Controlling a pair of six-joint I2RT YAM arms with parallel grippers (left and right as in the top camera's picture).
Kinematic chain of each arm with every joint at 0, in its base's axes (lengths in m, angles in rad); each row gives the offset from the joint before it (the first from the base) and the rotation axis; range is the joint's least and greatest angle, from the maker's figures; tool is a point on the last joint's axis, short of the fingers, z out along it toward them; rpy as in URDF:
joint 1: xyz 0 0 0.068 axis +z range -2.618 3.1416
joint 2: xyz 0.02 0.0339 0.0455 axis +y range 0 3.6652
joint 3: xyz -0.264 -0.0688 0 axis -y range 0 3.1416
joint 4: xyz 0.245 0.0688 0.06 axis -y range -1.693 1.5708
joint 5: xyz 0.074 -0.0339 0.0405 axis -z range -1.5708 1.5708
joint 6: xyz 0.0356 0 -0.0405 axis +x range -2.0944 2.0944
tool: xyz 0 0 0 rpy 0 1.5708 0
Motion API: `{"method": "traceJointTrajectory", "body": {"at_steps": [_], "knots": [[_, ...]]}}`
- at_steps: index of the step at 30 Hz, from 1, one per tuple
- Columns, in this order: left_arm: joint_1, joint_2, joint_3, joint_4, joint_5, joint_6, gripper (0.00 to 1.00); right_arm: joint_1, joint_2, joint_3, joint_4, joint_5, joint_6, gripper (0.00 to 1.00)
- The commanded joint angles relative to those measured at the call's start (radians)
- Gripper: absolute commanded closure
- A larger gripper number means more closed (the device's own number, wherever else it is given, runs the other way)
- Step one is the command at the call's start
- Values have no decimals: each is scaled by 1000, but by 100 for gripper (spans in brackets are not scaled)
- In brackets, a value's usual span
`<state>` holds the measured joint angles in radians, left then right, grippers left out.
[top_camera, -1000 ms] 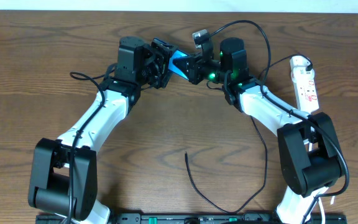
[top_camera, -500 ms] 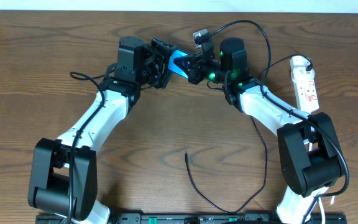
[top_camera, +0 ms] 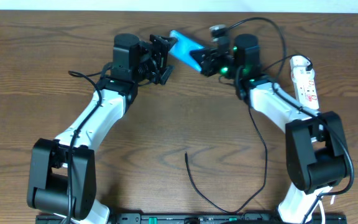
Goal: Plug charger to phone and switch on socket
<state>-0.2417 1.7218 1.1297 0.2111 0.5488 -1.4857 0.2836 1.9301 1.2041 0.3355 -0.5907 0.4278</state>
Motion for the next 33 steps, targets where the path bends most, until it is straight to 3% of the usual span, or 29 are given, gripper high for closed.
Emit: {"method": "traceJointTrajectory", "body": {"at_steps": [1,4,10,13,23,33], "knots": [[11,-24,0,21,65,6,9,-59,-3,18,12,62,159,99],[11,-24,0,35,65,6,9,-87,-3,18,11,61,302,99],[17,-24,0,113,64,6,9,-106,-3,18,13,61,782,99],[32,-24,0,142,64,6,9,-104,-3,18,28,61,925,99],[100,-24,0,143,10,10,9,-61,-3,18,249,64,1048,99],[100,-24,0,143,13,15,9,21,-3,18,257,69,1192,99]]}}
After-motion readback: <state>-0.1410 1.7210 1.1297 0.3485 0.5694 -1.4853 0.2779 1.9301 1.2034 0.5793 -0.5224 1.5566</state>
